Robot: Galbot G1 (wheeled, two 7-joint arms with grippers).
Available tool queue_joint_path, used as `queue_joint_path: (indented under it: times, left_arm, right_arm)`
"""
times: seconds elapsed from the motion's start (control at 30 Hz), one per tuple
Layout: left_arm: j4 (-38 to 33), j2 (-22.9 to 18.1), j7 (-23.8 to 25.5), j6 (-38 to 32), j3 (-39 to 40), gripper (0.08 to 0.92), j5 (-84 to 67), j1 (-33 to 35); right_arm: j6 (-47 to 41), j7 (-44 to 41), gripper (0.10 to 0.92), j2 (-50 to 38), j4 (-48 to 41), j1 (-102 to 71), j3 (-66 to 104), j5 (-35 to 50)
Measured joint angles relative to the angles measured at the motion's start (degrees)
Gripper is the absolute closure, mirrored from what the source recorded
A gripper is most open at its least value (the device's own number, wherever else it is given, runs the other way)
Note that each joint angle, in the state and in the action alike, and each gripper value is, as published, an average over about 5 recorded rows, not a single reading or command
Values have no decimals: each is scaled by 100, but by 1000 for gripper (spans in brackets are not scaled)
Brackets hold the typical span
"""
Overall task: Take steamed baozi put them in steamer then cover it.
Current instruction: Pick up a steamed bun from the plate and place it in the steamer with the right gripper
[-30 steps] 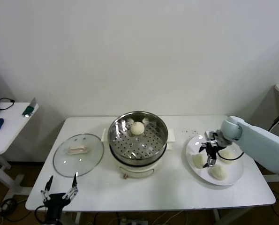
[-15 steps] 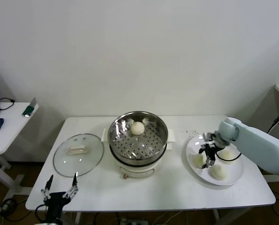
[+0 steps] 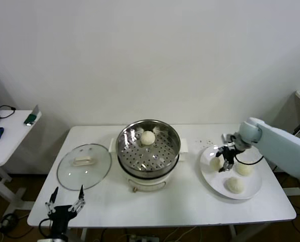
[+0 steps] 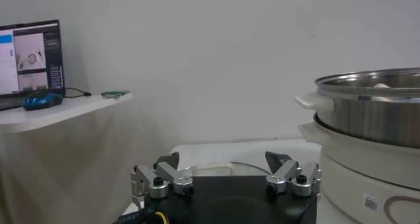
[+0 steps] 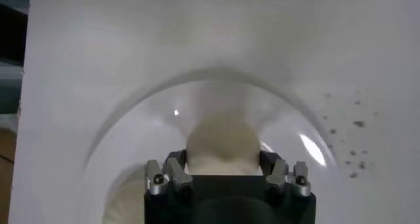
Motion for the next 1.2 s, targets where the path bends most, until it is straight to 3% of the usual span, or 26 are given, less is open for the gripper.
queue_joint_path:
  times: [0.33, 0.67, 1.2]
  left_arm:
    - [-101, 21, -10, 1, 95, 177, 58, 23]
    - [-174, 95, 19, -35, 199, 177, 137, -2]
    - [-165, 244, 14, -57, 221, 177, 127, -87]
  right_arm:
    - [-138, 36, 313, 514, 164, 1969, -1368, 1451]
    - [-452, 323, 313, 1566, 269, 2728, -1951, 2661]
    - [-733, 829, 304, 3157, 135, 2523, -2416, 3362]
